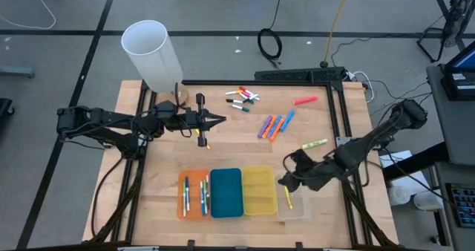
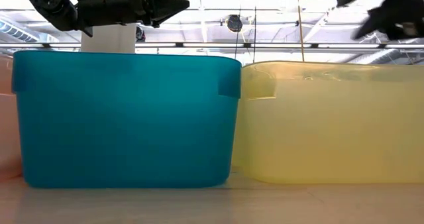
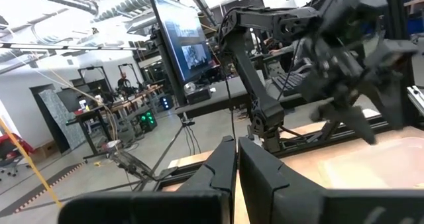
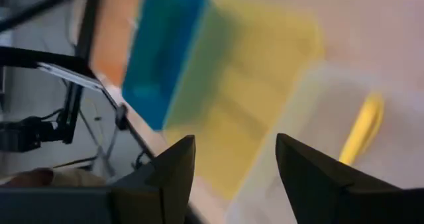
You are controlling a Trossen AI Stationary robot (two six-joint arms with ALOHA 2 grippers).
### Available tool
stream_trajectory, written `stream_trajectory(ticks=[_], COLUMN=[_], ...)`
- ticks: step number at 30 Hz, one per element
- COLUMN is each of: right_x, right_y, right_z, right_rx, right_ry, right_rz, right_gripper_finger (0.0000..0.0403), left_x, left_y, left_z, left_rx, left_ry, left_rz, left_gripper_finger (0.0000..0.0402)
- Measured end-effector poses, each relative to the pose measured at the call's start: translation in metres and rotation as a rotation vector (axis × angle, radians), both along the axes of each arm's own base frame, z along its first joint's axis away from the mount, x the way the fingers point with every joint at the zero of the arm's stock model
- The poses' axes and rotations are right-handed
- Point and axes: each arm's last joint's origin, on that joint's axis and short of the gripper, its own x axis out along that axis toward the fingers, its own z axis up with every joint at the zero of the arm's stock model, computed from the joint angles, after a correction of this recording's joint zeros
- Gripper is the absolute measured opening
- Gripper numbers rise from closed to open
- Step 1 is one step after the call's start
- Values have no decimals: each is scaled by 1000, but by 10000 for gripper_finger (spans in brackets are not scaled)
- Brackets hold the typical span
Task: Pick & Place Markers
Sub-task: Adjust the light green highlighter pen on the table
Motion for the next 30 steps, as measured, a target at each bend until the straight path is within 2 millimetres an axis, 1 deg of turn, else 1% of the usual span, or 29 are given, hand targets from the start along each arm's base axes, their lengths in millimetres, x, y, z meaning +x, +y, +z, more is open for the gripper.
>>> stream_trajectory(ticks=[2,4,6,8,11,13,15,17,20,22,24,26,28,30], right_x=[-6,-15,-28,-44,-71,-82,-85,-83,-79,-78,-87,-86,-90,-91], right_y=[-5,-11,-18,-26,-38,-44,-49,-53,-57,-62,-72,-78,-84,-89], right_z=[5,3,-4,-12,-18,-20,-28,-42,-73,-92,-111,-118,-125,-128], right_rx=[-105,-159,-137,-89,-76,-122,-158,-144,-72,-22,-34,-19,-27,-46], right_ry=[-22,43,198,440,785,880,887,883,860,818,871,830,846,846], right_rz=[29,29,-12,-59,-199,-283,-314,-318,-259,-269,-312,-316,-325,-358], right_gripper_finger=[197,196,193,184,165,151,140,131,111,89,63,34,10,6], left_x=[0,0,0,0,0,0,0,0,0,0,0,0,0,0], left_y=[0,0,0,0,0,0,0,0,0,0,0,0,0,0], left_z=[0,0,0,-1,-1,-1,-1,-1,-1,-1,-1,-1,-1,-1], left_rx=[-12,-21,-24,-25,-25,-25,-25,-25,-25,-25,-25,-25,-25,-25], left_ry=[1,1,3,7,7,7,7,7,7,8,8,9,10,12], left_rz=[-2,-3,-4,-4,-4,-4,-4,-4,-4,-4,-4,-4,-4,-4], left_gripper_finger=[24,24,24,24,24,24,24,24,24,24,24,24,24,24])
